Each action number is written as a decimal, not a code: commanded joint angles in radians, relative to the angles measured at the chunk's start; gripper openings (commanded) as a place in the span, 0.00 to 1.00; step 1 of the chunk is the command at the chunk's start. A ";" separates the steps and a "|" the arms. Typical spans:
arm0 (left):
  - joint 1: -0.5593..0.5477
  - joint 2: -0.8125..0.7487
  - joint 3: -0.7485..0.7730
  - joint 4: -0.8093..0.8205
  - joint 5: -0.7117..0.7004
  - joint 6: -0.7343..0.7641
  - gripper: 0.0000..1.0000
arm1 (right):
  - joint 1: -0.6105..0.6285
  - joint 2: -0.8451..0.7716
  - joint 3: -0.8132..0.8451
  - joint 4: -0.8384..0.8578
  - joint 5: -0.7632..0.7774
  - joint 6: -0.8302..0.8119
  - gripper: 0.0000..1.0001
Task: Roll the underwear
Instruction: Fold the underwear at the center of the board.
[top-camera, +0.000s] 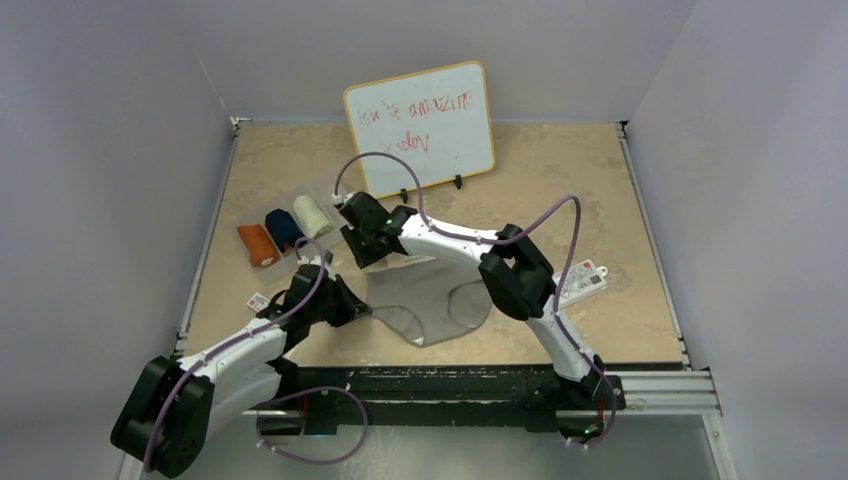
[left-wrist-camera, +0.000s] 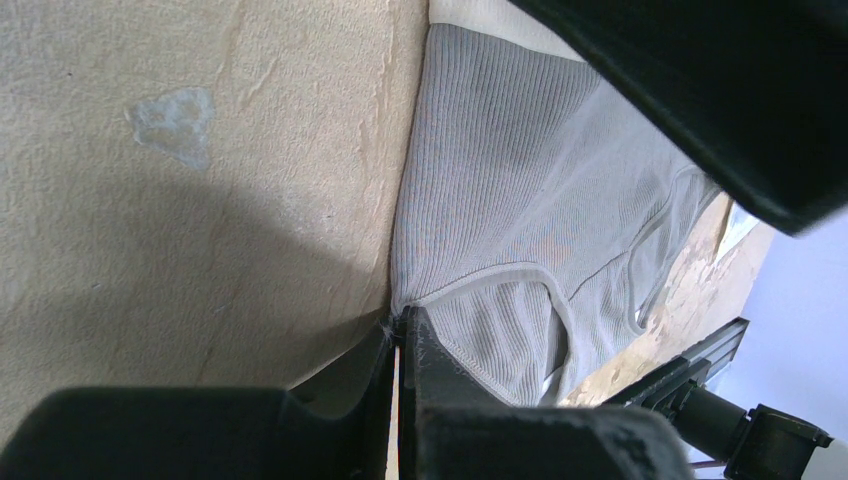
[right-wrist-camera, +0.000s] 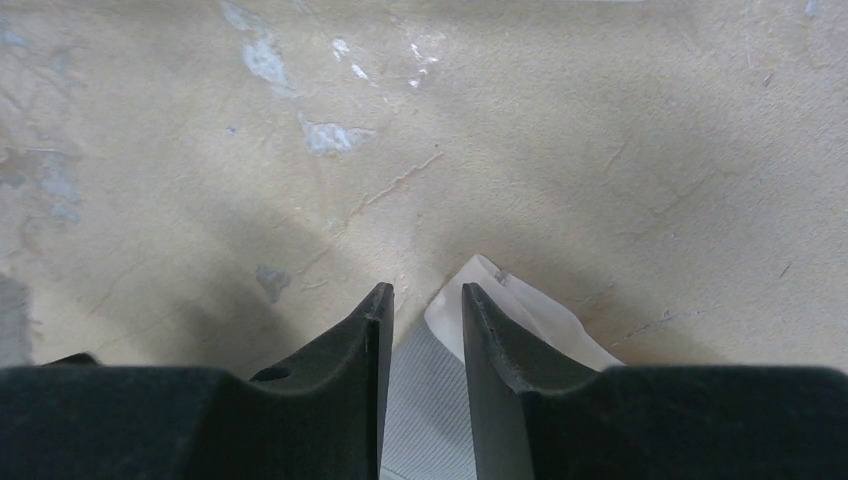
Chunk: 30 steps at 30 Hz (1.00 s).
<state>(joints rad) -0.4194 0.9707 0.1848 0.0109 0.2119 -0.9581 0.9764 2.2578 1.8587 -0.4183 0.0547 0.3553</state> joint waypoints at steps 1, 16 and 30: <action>0.002 -0.011 0.029 -0.009 -0.011 0.015 0.00 | 0.008 0.049 0.028 -0.046 0.032 0.005 0.33; 0.002 -0.018 0.034 -0.009 -0.014 0.016 0.00 | 0.025 0.114 0.091 -0.072 0.018 -0.023 0.31; 0.002 -0.037 0.033 -0.043 -0.017 0.016 0.00 | 0.025 -0.023 0.060 -0.019 0.019 -0.038 0.34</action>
<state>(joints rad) -0.4194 0.9443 0.1890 -0.0296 0.2077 -0.9573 0.9966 2.3096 1.9160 -0.4400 0.0418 0.3370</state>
